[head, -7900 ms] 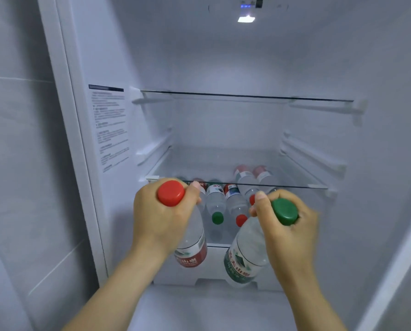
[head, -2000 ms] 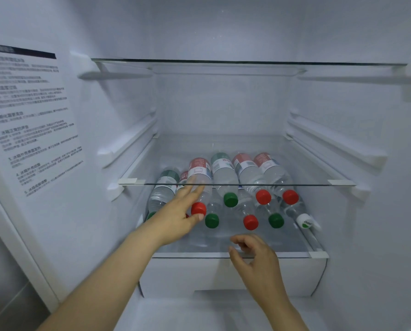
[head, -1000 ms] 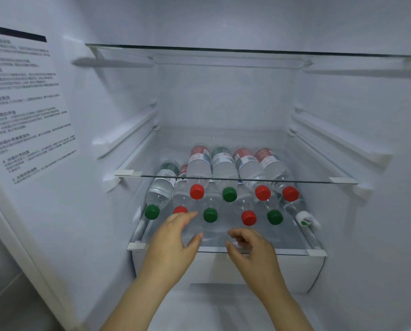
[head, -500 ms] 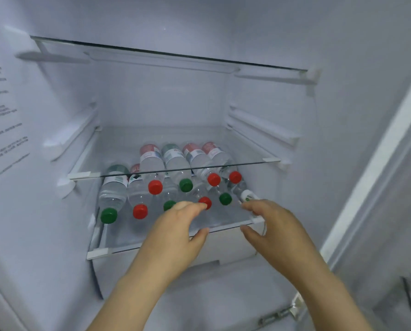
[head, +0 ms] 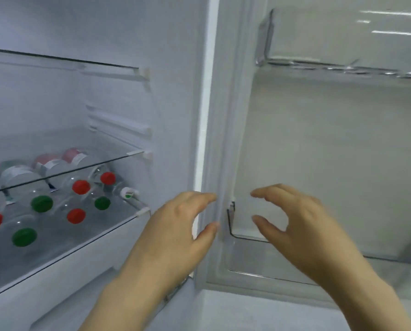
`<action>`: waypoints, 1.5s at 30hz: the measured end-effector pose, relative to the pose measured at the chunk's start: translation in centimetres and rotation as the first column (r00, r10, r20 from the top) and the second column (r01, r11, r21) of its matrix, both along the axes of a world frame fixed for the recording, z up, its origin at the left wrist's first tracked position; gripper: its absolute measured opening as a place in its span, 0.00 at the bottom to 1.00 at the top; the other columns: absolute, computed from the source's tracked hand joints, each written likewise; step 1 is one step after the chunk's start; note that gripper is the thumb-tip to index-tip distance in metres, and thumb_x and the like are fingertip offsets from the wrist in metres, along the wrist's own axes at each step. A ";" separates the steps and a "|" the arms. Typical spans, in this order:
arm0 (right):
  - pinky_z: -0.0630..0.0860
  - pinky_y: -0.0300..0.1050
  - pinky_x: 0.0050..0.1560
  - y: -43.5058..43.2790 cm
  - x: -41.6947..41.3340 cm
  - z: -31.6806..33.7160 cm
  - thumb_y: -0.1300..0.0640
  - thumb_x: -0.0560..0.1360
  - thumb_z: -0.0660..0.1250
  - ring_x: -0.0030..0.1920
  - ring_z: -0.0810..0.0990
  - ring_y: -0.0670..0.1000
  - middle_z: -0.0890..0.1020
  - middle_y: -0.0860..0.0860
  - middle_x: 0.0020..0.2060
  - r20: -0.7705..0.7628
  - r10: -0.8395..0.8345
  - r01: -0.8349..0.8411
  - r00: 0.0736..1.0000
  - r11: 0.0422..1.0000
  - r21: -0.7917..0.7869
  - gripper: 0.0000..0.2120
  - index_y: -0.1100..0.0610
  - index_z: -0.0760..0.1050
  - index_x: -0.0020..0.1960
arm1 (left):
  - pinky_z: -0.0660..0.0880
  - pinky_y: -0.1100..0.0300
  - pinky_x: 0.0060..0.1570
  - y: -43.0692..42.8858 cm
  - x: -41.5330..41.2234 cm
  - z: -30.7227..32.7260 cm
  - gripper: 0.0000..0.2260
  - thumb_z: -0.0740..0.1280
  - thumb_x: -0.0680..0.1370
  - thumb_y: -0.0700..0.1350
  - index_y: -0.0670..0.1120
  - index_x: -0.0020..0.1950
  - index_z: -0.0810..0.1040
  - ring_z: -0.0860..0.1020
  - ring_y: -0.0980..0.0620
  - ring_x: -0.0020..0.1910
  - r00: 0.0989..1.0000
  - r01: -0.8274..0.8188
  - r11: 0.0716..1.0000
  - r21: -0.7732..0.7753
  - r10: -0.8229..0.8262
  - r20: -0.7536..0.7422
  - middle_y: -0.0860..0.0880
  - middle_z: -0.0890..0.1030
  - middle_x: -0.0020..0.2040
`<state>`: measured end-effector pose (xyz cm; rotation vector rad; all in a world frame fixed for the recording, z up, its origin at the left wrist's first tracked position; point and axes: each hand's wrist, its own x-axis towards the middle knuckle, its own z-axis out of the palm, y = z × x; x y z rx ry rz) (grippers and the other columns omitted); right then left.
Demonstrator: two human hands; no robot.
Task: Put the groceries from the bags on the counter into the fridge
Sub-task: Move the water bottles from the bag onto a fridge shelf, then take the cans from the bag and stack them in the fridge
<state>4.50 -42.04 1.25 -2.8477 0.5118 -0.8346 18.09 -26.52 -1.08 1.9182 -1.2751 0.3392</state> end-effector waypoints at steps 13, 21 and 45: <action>0.71 0.38 0.51 -8.0 -14.9 0.8 0.51 0.71 0.72 0.52 0.81 0.47 0.81 0.41 0.53 0.054 -0.434 0.433 0.899 0.901 0.031 0.16 0.48 0.79 0.58 | 0.58 0.83 0.53 -14.6 -10.1 1.3 0.17 0.65 0.75 0.54 0.55 0.63 0.77 0.70 0.64 0.58 0.920 0.389 0.921 0.016 -0.389 0.050 0.60 0.77 0.58; 0.78 0.41 0.51 -7.7 -22.5 -0.1 0.49 0.73 0.70 0.51 0.79 0.42 0.81 0.39 0.52 0.050 -0.675 0.673 0.736 0.738 0.054 0.16 0.48 0.77 0.60 | 0.62 0.79 0.53 -20.2 -16.1 1.3 0.17 0.67 0.76 0.52 0.56 0.65 0.75 0.71 0.65 0.57 0.764 0.643 0.765 0.034 -0.644 0.044 0.62 0.76 0.59; 0.66 0.26 0.50 13.6 -30.3 -4.4 0.48 0.73 0.69 0.52 0.74 0.31 0.77 0.32 0.50 0.027 -0.955 0.911 -0.296 -0.274 0.309 0.14 0.42 0.76 0.58 | 0.63 0.73 0.59 -19.2 -31.5 -2.8 0.19 0.63 0.78 0.54 0.58 0.69 0.69 0.69 0.67 0.61 -0.161 0.981 -0.171 0.096 -0.981 -0.104 0.64 0.72 0.63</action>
